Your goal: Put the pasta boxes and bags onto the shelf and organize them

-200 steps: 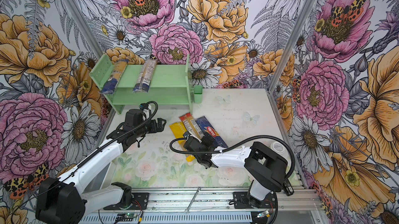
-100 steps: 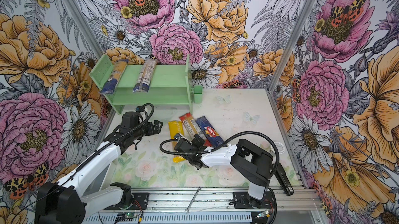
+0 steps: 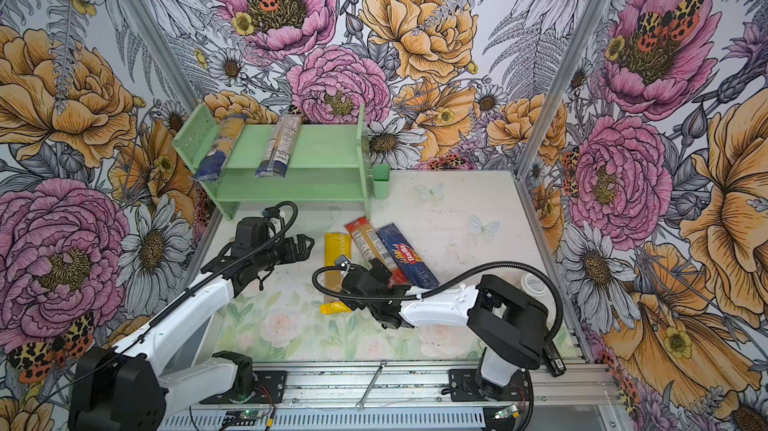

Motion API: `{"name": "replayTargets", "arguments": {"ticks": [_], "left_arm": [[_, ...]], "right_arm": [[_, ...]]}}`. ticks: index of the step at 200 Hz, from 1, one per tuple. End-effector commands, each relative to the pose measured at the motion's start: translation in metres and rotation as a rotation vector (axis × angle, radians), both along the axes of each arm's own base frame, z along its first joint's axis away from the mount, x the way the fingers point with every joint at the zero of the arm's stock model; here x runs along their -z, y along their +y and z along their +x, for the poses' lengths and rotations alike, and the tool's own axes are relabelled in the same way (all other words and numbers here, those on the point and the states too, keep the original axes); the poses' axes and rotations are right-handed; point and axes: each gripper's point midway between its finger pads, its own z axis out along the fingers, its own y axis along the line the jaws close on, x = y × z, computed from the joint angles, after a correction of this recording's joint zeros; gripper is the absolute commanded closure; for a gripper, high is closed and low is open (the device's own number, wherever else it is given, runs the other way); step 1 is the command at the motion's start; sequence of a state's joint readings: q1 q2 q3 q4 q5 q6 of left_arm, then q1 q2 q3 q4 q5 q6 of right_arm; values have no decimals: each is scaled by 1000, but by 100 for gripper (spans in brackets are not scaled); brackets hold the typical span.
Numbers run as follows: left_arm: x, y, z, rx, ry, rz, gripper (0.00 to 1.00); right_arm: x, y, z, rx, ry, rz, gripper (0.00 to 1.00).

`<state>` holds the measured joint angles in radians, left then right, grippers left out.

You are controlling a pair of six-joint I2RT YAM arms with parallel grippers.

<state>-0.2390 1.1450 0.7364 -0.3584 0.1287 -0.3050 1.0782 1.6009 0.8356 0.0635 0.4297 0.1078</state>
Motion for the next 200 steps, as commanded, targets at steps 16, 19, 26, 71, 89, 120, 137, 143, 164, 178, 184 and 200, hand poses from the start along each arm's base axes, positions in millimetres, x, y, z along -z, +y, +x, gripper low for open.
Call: {"name": "replayTargets", "arguments": {"ticks": [16,19,26,71,89,120,137,143,164,178,184,200], "left_arm": [[10,-4,2,18,21,-21,1],[10,-4,2,19,21,-21,1],[10,-3,3,16,22,-23,1],[10,-2,0,14,22,-21,1],[11,2,-2,5,24,-18,1],[15,6,-4,-5,34,-18,1],[16,7,-5,-7,35,-21,1],[15,8,-5,-7,33,-21,1],[16,9,-5,-8,34,-21,1],[17,9,-6,-6,35,-21,1],[17,9,-7,-4,37,-20,1],[19,9,-8,-2,40,-20,1]], "right_arm": [[-30,19,-6,-34,47,191,1],[-30,21,-6,-34,51,198,1],[-32,23,-6,-37,57,214,0],[-21,35,-9,-36,115,276,1],[-16,38,-8,-18,133,290,1],[-9,42,-6,9,153,313,0],[-7,44,-5,24,161,324,0],[-6,45,-4,31,160,322,0],[1,49,-4,53,167,301,0],[4,53,-5,50,173,290,0],[5,55,-6,48,174,288,1],[6,56,-5,51,175,288,0]]}}
